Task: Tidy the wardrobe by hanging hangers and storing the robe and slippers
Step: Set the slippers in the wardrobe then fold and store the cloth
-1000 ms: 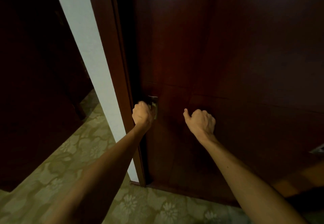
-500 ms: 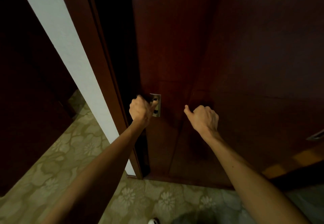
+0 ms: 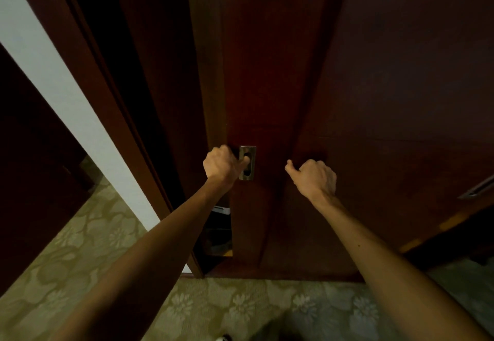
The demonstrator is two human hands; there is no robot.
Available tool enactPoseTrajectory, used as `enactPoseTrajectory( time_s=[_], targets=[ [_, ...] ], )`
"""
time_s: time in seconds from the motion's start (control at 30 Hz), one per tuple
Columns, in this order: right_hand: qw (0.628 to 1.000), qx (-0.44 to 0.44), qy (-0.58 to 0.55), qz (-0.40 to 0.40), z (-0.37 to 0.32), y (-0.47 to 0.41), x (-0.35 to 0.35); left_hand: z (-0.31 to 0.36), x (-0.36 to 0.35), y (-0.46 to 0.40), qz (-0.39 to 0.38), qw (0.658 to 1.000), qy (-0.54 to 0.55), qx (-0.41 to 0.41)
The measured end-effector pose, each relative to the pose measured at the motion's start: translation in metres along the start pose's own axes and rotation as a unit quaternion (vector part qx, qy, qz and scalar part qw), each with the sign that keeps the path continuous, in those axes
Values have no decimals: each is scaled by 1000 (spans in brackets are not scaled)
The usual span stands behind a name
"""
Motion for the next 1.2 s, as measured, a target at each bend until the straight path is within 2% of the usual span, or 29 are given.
enactPoseTrajectory(
  time_s=[0.4, 0.7, 1.2],
  targets=[
    [999, -14, -12, -30, 81, -15, 11, 85, -49, 19, 17, 998, -62, -22],
    [999, 1, -21, -35, 130, -24, 20, 142, -74, 41, 8, 999, -41, -12],
    [999, 0, -31, -30, 206, -37, 28, 217, -93, 69, 16, 997, -67, -24]
  ],
)
Point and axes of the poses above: each hand's wrist, its own y-axis away from the middle knuckle, its own x-axis out of the back of the hand, z = x × y, the point moved 10 cm from there along -y, towards the middle knuckle, and after that the axes turned 2 degrees about z, right-handed, at the moved point
